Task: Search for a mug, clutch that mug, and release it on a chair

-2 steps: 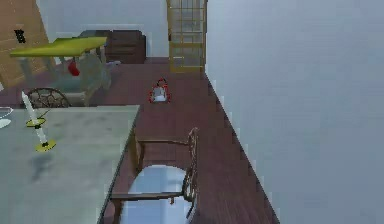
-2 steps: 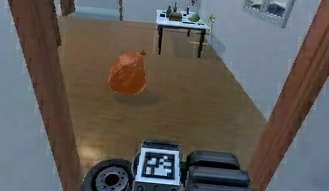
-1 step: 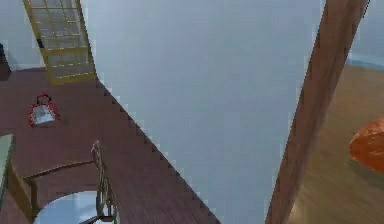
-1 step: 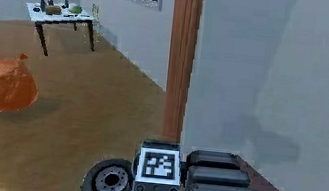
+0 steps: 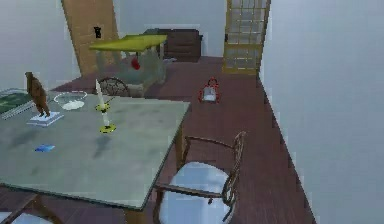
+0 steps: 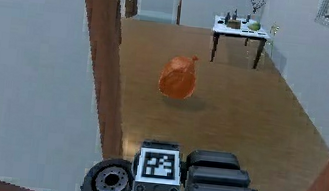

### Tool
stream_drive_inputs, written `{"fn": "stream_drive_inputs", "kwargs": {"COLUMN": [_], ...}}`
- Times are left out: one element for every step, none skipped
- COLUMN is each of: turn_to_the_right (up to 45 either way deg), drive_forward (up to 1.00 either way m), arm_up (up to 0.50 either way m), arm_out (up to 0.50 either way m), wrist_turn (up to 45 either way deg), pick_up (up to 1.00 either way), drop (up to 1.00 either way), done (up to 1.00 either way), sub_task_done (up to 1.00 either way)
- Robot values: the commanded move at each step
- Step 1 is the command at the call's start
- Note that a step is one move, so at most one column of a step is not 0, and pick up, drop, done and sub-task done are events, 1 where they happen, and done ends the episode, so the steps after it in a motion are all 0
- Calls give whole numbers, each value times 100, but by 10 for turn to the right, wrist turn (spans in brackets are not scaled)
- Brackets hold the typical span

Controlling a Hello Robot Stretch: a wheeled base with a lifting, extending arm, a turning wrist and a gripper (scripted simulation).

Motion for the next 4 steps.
{"fn": "stream_drive_inputs", "kwargs": {"turn_to_the_right": [-240, 450, 210, -450], "drive_forward": [0, 0, 0, 0], "arm_up": [0, 0, 0, 0], "arm_out": [0, 0, 0, 0], "wrist_turn": [0, 0, 0, 0], "pick_up": [0, 0, 0, 0], "drop": [0, 0, 0, 0], "done": [0, 0, 0, 0], "sub_task_done": [0, 0, 0, 0]}}
